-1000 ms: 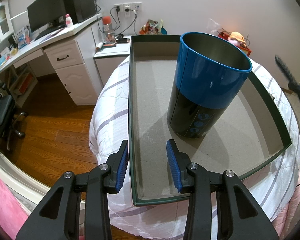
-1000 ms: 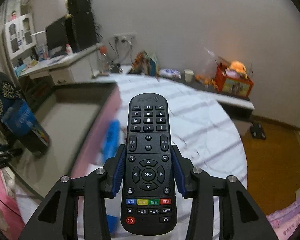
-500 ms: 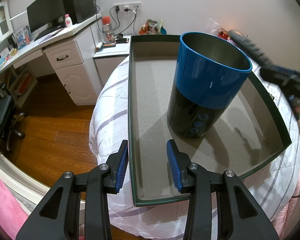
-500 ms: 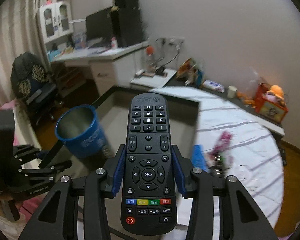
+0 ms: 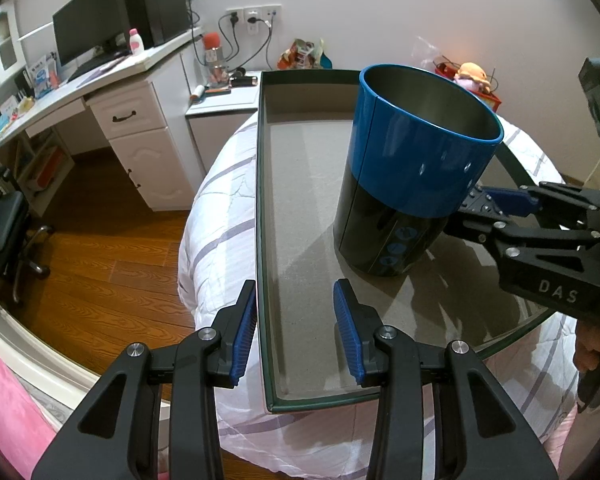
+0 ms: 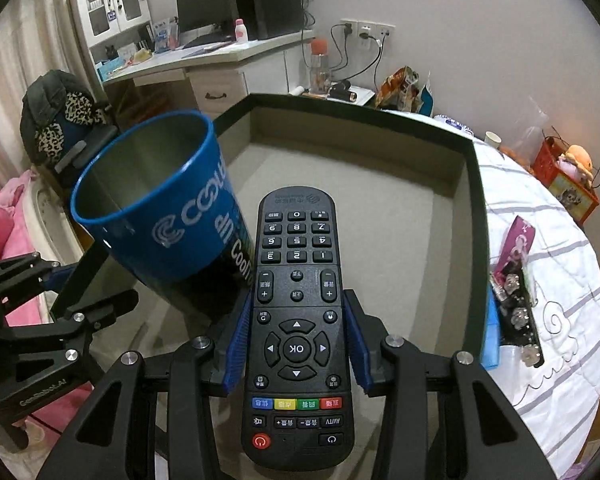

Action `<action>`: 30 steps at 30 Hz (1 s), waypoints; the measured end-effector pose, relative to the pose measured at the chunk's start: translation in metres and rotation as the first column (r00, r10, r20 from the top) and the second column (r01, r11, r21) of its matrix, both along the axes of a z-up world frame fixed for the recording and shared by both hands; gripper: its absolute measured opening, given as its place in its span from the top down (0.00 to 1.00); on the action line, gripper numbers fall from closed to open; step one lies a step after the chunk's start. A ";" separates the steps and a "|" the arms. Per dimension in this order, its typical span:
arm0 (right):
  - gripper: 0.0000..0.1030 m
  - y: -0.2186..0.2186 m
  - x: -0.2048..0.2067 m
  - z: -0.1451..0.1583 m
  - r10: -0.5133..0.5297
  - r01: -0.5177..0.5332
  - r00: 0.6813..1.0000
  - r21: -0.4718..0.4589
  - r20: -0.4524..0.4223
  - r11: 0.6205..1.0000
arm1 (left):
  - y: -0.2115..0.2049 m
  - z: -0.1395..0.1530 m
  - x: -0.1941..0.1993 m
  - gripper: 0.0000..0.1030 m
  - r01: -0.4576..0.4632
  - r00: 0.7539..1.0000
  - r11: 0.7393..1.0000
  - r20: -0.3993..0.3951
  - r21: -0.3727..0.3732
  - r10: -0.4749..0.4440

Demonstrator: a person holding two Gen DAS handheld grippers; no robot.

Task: Organize rigid objects
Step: 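Carry the remote with the right gripper and lower it into the tray beside the can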

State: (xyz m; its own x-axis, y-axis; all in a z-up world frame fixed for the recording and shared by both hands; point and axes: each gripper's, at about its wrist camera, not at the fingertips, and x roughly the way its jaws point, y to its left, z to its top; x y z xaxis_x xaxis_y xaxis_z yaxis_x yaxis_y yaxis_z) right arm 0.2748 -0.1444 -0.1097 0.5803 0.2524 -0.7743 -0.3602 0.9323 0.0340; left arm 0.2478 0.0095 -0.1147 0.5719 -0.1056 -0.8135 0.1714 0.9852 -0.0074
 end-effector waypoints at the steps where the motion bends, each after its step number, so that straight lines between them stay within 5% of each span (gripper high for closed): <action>1: 0.57 -0.001 0.000 -0.002 0.000 0.000 1.000 0.002 -0.005 1.000 | 0.000 0.000 0.000 0.62 0.000 1.000 1.000 0.000 0.000 0.000; 25: 0.56 0.014 0.006 -0.012 0.005 -0.006 0.999 -0.033 -0.044 0.999 | -0.001 0.000 0.001 0.61 0.000 1.000 1.000 -0.001 0.000 0.000; 30: 0.47 0.008 0.001 -0.004 -0.011 0.011 1.000 -0.030 -0.012 0.999 | -0.005 0.000 0.001 0.57 0.010 1.000 1.000 -0.002 0.002 -0.010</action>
